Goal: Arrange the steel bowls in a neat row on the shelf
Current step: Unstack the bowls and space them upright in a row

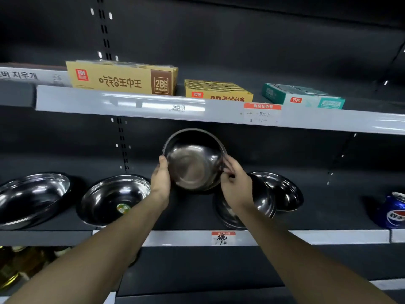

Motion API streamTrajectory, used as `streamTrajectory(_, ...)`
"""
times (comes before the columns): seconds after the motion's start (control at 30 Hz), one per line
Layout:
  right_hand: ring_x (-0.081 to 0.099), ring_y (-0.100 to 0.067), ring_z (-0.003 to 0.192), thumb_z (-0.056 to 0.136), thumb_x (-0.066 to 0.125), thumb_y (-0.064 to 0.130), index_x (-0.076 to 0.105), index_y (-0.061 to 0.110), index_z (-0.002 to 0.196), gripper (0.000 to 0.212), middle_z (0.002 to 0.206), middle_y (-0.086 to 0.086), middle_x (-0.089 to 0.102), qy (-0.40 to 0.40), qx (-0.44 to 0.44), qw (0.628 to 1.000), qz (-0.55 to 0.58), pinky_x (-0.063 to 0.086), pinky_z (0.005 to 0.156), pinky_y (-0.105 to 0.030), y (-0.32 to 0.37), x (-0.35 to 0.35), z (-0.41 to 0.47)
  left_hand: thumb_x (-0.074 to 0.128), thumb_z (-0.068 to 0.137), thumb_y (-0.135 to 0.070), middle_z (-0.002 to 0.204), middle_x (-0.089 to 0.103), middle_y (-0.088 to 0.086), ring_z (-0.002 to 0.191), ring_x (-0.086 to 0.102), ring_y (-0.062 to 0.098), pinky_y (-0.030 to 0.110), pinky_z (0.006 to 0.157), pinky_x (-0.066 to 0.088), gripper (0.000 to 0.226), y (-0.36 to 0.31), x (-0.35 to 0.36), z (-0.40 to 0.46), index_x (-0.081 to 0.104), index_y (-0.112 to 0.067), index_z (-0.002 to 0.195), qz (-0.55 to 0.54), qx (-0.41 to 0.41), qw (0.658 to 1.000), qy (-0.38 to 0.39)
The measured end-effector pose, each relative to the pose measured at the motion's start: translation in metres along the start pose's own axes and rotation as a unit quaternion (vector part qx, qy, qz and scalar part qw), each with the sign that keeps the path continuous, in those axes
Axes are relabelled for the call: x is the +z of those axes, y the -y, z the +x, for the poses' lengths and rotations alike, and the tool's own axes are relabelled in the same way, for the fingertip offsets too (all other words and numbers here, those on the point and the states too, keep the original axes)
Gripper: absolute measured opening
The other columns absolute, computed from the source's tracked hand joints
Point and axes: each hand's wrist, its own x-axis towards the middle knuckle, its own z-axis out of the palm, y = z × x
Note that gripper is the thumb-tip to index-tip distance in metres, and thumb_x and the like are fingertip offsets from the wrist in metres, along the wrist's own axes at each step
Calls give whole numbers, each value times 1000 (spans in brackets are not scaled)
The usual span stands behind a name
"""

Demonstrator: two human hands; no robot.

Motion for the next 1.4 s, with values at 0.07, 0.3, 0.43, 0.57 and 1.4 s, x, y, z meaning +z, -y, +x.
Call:
streamTrajectory(0.07,64,0,110,94,52,5,59,24,135,46,113,10,72,-23,40,997,64,50,101,-23,3,7,-5,39,91,-68,138,59,2,130,53,22,40,116,35,69,0,-9,-3,55,-21,139,-6,1,1000,29)
streamTrajectory(0.3,68,-17,98,100,54,32,67,22,101,16,96,2,70,-135,180,948,223,51,102,-43,8,28,-13,43,88,-69,133,60,9,125,54,30,48,114,35,71,-8,-27,-1,51,-16,134,6,-39,997,61)
streamTrajectory(0.43,65,-12,95,91,68,30,62,20,110,22,87,8,67,-141,214,946,199,47,106,-42,7,32,-14,63,85,-12,109,61,10,102,59,26,43,100,45,33,-5,-28,-7,45,-20,111,23,1,998,57)
streamTrajectory(0.57,65,-20,100,89,68,30,53,23,135,49,113,0,68,-105,273,948,122,57,87,-40,9,34,-18,51,80,6,93,66,4,92,61,24,36,85,49,36,-2,-26,-13,55,-14,110,37,46,994,91)
streamTrajectory(1.4,70,-30,68,93,44,-9,44,7,136,46,127,-24,58,-41,352,914,197,57,47,-25,3,73,8,36,102,-42,149,42,12,137,41,30,38,114,33,52,-42,-111,17,46,-13,144,654,177,733,64)
